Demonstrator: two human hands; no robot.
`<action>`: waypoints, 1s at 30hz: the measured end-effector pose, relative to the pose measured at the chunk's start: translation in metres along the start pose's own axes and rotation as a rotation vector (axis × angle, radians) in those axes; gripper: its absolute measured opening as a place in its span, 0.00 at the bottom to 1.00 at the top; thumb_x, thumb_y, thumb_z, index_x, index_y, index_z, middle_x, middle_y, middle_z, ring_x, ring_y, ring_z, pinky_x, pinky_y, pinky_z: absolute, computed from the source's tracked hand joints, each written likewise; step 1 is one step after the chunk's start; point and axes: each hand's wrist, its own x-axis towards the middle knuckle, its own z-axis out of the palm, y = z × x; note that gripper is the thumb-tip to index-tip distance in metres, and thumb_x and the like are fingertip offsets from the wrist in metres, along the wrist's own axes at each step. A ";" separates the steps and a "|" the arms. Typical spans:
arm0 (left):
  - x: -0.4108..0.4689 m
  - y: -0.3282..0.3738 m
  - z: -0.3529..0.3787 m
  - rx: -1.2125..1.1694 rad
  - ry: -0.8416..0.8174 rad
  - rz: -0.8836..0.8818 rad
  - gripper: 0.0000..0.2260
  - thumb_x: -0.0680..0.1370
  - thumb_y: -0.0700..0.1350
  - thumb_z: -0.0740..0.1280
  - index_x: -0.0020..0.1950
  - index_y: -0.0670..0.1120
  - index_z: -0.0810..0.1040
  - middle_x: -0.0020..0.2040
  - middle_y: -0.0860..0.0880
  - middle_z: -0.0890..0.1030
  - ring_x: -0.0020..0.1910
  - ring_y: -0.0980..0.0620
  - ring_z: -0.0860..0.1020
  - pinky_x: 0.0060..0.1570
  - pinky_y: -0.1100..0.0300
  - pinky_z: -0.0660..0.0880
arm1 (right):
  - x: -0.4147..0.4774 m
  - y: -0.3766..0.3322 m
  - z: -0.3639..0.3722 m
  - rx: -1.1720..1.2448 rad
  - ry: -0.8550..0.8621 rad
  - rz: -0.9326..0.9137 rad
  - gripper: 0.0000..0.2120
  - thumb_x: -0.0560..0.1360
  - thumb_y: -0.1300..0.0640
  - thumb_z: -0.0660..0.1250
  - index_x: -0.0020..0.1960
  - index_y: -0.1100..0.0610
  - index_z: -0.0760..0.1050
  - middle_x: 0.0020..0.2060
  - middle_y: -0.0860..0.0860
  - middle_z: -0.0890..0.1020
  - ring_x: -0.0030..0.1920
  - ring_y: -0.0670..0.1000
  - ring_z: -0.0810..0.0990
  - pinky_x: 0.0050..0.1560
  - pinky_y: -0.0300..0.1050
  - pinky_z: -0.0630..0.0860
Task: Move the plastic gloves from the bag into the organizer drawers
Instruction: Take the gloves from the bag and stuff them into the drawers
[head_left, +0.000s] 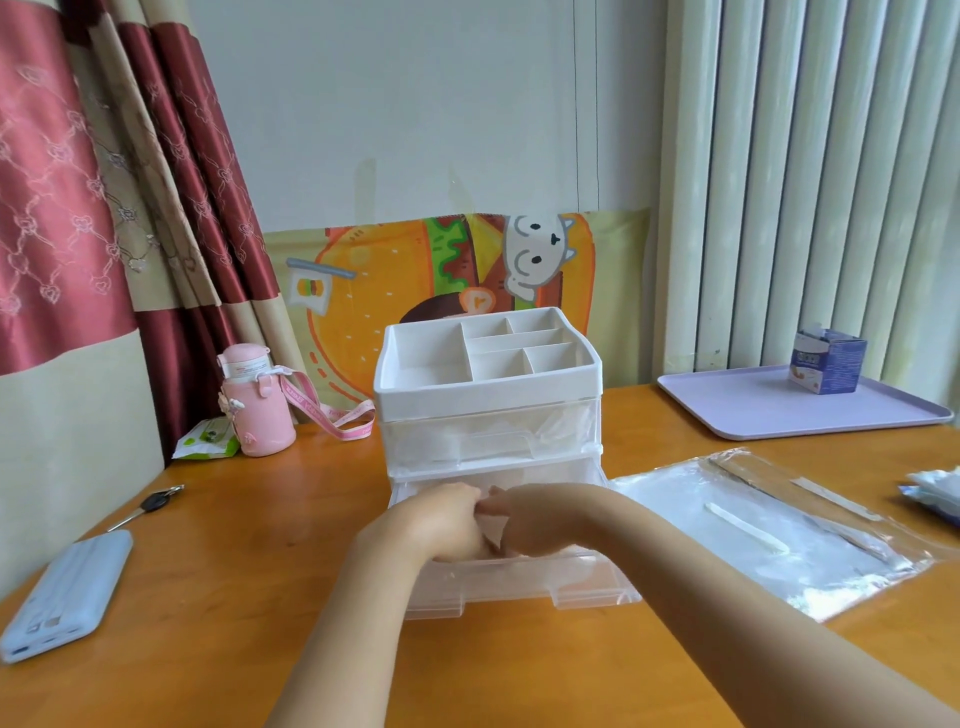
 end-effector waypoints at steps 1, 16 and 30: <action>0.002 -0.003 0.001 -0.004 -0.007 -0.003 0.21 0.75 0.51 0.69 0.68 0.51 0.73 0.62 0.49 0.78 0.57 0.50 0.77 0.53 0.58 0.74 | 0.000 0.002 0.000 0.006 0.011 -0.021 0.23 0.82 0.55 0.51 0.77 0.55 0.58 0.75 0.55 0.60 0.72 0.57 0.62 0.69 0.49 0.58; 0.001 -0.003 -0.003 0.027 -0.066 0.028 0.25 0.76 0.52 0.69 0.72 0.47 0.69 0.69 0.48 0.73 0.65 0.47 0.73 0.63 0.57 0.70 | -0.018 0.038 -0.020 -0.546 -0.087 0.028 0.39 0.75 0.42 0.66 0.78 0.50 0.52 0.73 0.50 0.65 0.73 0.54 0.61 0.69 0.49 0.61; -0.008 0.013 -0.001 0.041 -0.015 -0.202 0.36 0.75 0.69 0.58 0.73 0.44 0.66 0.70 0.45 0.71 0.66 0.46 0.72 0.56 0.58 0.67 | -0.020 0.042 -0.020 -0.499 -0.065 -0.015 0.36 0.75 0.43 0.66 0.77 0.51 0.56 0.73 0.50 0.66 0.72 0.53 0.63 0.70 0.48 0.61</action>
